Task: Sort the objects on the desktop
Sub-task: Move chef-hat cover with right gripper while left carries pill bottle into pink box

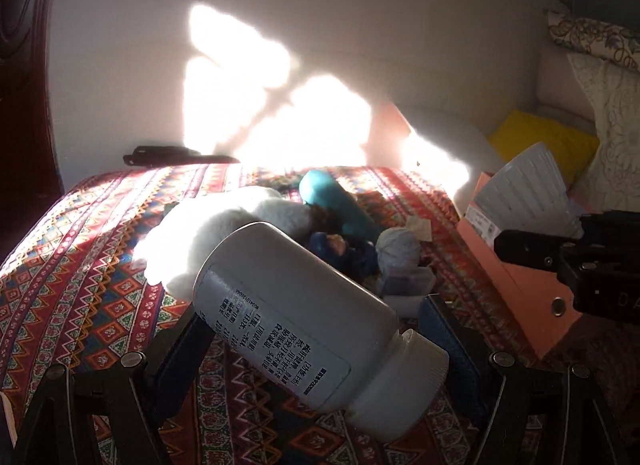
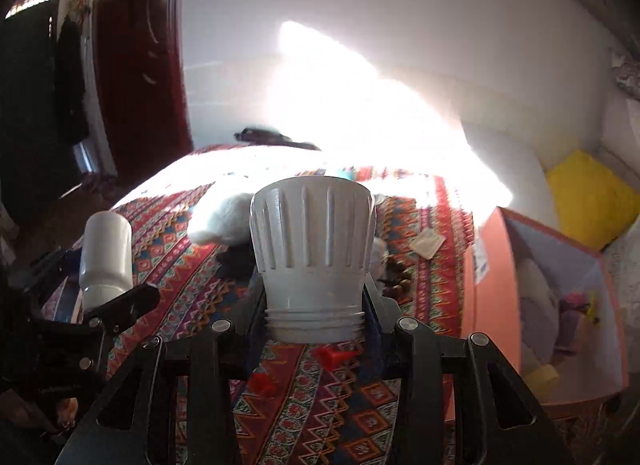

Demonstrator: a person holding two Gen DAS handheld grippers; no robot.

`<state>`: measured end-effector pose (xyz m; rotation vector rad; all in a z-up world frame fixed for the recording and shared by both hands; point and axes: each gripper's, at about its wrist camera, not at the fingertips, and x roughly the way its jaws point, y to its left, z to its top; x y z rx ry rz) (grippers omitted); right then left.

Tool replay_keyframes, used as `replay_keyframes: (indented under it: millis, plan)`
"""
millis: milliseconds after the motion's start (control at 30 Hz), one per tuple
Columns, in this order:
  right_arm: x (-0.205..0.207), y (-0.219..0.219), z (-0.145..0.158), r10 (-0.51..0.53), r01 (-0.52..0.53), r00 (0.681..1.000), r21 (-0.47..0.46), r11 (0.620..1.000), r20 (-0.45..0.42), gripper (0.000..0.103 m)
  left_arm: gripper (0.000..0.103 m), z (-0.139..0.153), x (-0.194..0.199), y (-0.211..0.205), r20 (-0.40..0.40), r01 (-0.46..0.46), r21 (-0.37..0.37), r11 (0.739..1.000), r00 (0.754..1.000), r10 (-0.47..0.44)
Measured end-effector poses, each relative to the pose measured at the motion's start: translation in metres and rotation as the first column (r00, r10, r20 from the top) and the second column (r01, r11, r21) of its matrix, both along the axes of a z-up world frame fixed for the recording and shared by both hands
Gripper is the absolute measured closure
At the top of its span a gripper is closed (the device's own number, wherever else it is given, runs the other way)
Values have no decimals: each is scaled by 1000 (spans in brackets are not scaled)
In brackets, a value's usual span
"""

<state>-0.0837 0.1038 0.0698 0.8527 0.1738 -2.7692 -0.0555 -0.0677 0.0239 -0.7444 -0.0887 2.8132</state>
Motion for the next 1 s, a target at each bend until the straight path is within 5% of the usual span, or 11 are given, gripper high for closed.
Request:
replay_keyframes:
  millis: [333,433,533,667,733,800,1000]
  plan:
    - [56,82,102,-268,250,941,-110,962,-208,59,17,64,11,71,-125,129,45,991,985,-123]
    - [79,118,131,-403,372,869,-157,915,-289,59,17,81,8,103,-146,179,59,982,975,-169]
    - [102,161,153,-549,498,761,-229,836,-346,59,17,99,9,141,-167,246,76,966,959,-231]
    - [131,210,163,-690,629,621,-290,722,-372,59,17,114,9,189,-190,333,80,939,930,-314]
    - [139,232,160,-734,668,578,-310,677,-356,59,17,118,8,213,-198,370,74,926,916,-350]
    - [136,251,152,-758,689,565,-318,651,-327,59,17,121,6,236,-201,404,67,912,901,-385]
    - [88,308,109,-761,691,614,-324,646,-209,59,17,120,-10,294,-184,480,53,876,866,-464]
